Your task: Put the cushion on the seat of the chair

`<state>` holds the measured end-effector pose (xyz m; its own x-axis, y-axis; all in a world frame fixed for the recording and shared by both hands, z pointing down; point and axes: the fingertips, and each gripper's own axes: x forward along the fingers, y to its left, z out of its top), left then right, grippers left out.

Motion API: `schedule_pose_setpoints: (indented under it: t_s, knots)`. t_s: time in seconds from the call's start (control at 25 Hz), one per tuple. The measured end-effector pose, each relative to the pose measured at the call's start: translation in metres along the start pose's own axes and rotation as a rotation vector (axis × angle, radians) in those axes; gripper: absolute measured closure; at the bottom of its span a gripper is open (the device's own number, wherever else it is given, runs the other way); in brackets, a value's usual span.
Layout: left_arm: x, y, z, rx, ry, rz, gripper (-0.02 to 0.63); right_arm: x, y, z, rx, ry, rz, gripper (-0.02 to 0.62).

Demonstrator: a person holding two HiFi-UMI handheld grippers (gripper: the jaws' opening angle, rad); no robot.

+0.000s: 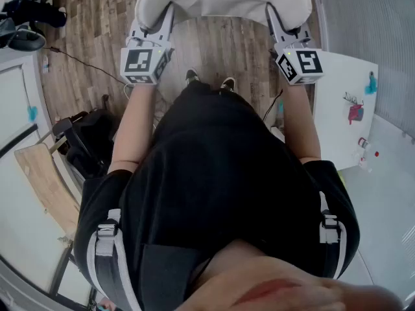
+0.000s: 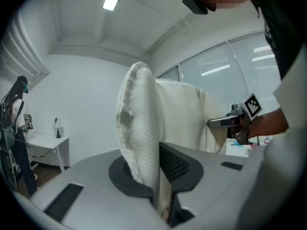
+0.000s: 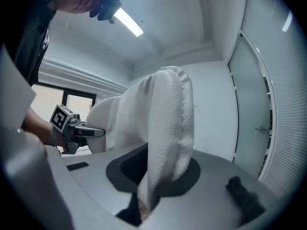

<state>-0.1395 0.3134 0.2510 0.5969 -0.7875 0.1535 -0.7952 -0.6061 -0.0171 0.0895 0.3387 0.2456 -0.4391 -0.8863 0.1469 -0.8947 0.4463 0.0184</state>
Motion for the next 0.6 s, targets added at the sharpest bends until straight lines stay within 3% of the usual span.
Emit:
schedule_pose_setpoints:
  t_s: [0.6]
  knots:
    - [-0.019, 0.026, -0.01, -0.015, 0.017, 0.003, 0.552, 0.021, 0.029, -0.005, 0.018, 0.033, 0.043, 0.538]
